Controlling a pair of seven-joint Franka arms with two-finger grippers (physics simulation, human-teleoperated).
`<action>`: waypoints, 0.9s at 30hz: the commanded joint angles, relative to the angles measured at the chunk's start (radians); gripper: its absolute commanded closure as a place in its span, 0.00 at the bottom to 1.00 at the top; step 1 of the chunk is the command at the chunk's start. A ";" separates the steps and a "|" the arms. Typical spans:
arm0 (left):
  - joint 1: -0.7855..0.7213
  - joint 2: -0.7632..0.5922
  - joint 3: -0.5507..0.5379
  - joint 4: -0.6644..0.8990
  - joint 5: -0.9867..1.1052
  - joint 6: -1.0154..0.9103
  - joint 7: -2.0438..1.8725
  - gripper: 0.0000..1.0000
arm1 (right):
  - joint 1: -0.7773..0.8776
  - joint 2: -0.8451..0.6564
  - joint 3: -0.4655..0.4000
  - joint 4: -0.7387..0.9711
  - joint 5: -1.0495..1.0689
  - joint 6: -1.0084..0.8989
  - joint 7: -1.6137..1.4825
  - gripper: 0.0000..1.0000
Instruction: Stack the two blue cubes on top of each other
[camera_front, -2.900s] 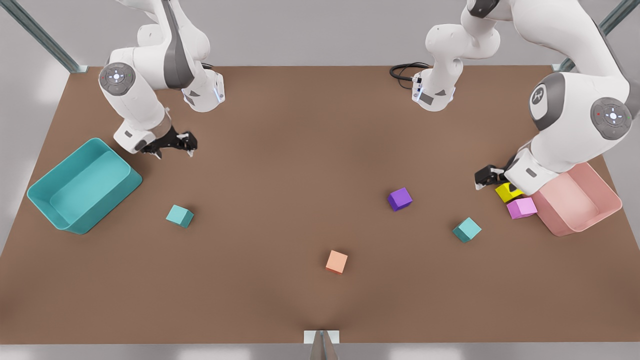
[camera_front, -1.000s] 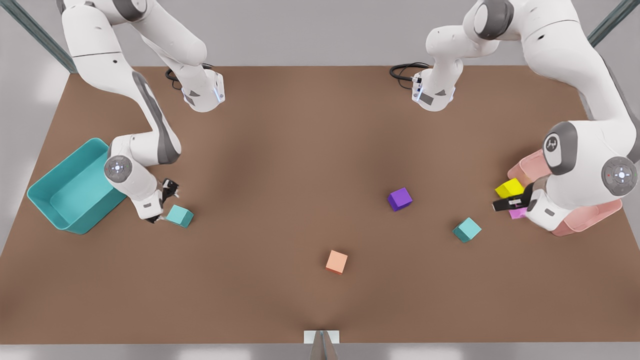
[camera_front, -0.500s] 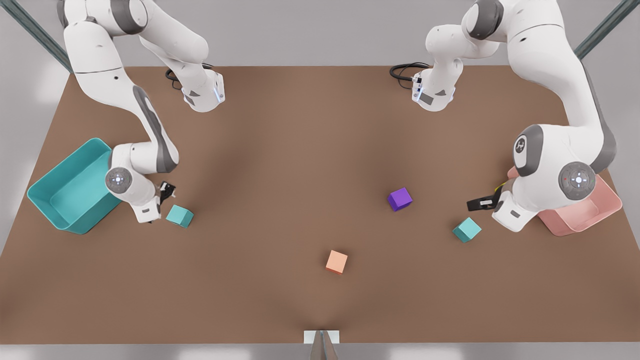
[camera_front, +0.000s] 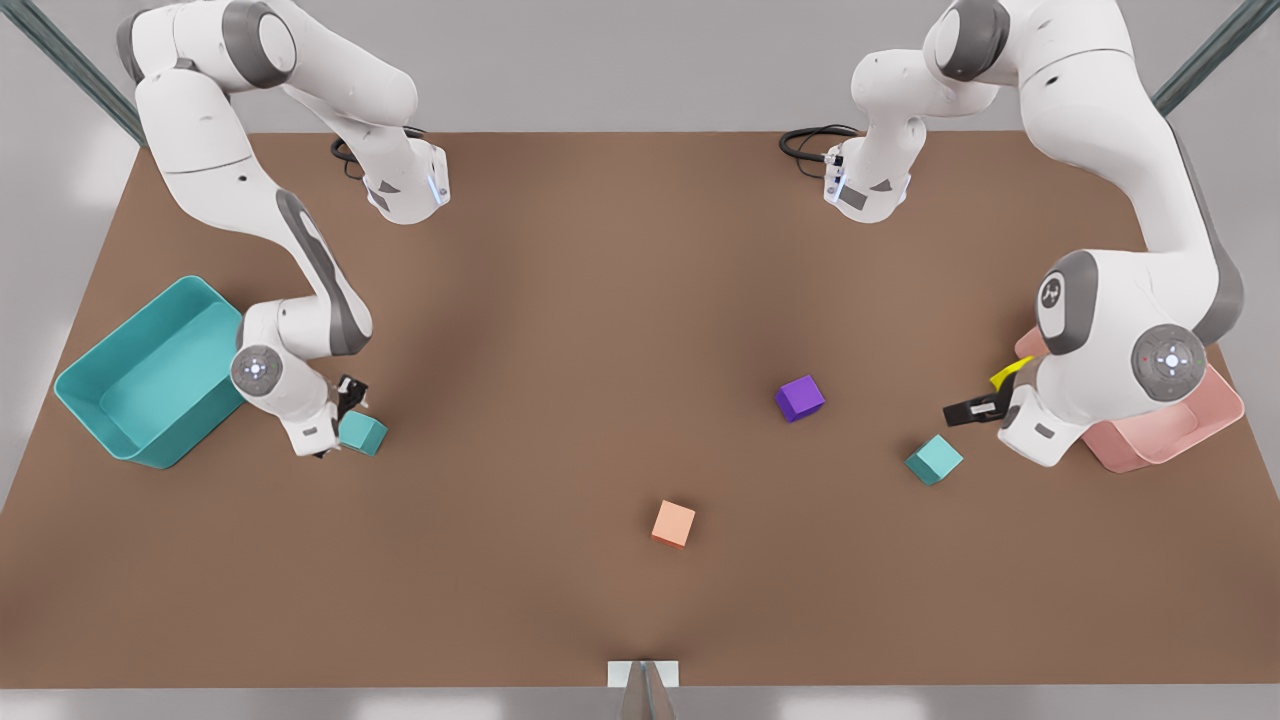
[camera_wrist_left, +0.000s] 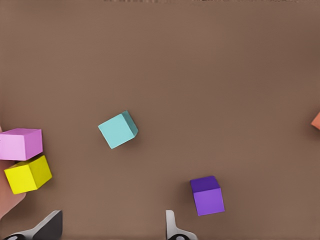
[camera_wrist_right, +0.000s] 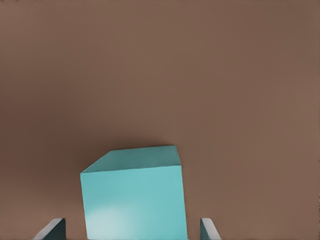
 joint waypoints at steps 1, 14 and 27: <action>0.023 0.000 0.002 0.006 -0.008 0.015 -0.034 0.00 | 0.000 0.006 -0.003 0.010 0.001 0.023 0.013 0.00; -0.060 -0.073 -0.160 0.040 -0.001 -0.105 -0.252 0.00 | 0.006 0.063 -0.005 0.001 -0.006 0.061 0.019 0.00; 0.191 -0.073 -0.176 -0.012 0.005 -0.094 -0.917 0.00 | 0.007 0.040 -0.001 -0.009 -0.004 0.024 0.028 0.46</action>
